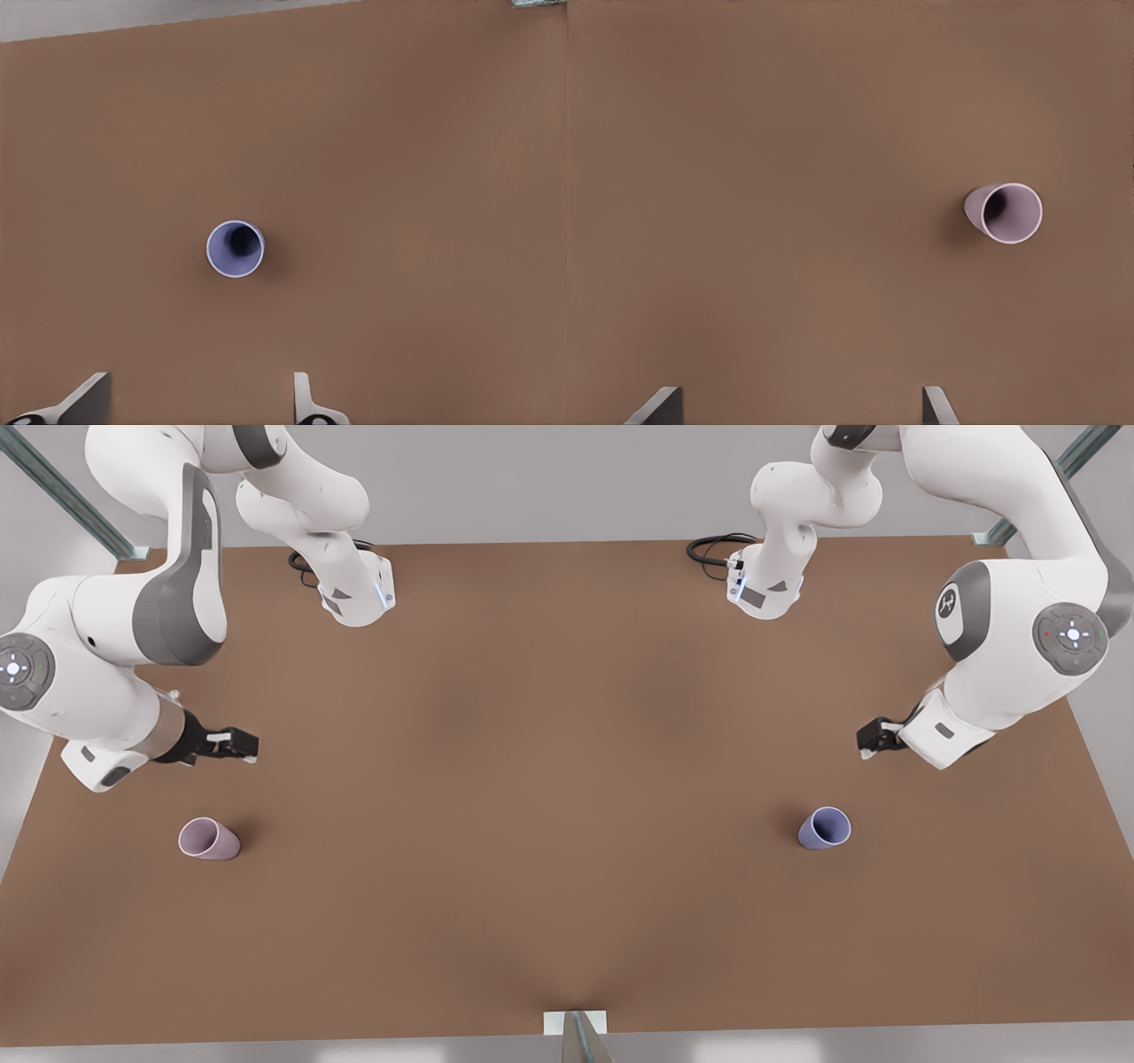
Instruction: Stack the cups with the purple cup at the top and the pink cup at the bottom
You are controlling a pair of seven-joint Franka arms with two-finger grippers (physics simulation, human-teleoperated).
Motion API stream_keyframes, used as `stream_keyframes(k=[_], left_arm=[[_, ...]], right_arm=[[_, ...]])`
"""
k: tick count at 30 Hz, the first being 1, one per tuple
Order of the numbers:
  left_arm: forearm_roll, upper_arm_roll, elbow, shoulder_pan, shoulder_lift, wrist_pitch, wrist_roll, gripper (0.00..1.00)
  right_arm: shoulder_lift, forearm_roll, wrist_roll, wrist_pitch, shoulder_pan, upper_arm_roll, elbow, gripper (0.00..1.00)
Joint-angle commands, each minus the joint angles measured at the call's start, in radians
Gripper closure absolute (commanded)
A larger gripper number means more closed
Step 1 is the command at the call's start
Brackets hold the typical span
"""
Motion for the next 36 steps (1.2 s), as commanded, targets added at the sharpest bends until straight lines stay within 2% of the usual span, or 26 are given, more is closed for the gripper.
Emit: stream_keyframes(k=[1, 7, 11, 14, 19, 25, 27, 36], left_arm=[[0.0, 0.0, 0.002, 0.0, -0.001, 0.023, 0.011, 0.0], [-0.013, 0.016, -0.044, 0.028, 0.046, 0.058, 0.013, 0.0], [-0.011, 0.016, -0.049, 0.028, 0.045, 0.053, 0.022, 0.0], [-0.013, 0.014, -0.047, 0.028, 0.039, 0.047, 0.088, 0.0], [-0.013, 0.014, -0.047, 0.026, 0.036, 0.029, 0.109, 0.0], [-0.011, 0.014, -0.047, 0.028, 0.031, 0.015, 0.102, 0.0], [-0.011, 0.016, -0.047, 0.026, 0.031, 0.015, 0.098, 0.0], [-0.011, 0.016, -0.046, 0.028, 0.033, -0.005, 0.1, 0.0]], right_arm=[[-0.001, -0.002, 0.005, 0.061, 0.0, 0.0, -0.002, 0.0], [0.005, -0.003, 0.005, 0.057, 0.0, 0.0, -0.003, 0.0], [0.132, -0.052, -0.134, 0.113, -0.013, -0.012, 0.008, 0.0], [0.218, -0.069, -0.263, 0.23, -0.163, -0.029, -0.005, 0.0], [0.327, -0.051, -0.392, 0.367, -0.298, -0.031, 0.012, 0.0], [0.359, 0.121, -0.394, 0.539, -0.329, -0.029, -0.098, 0.0], [0.359, 0.13, -0.424, 0.601, -0.346, -0.029, -0.161, 0.0], [0.405, 0.119, -0.528, 0.683, -0.402, -0.031, -0.172, 0.0]])
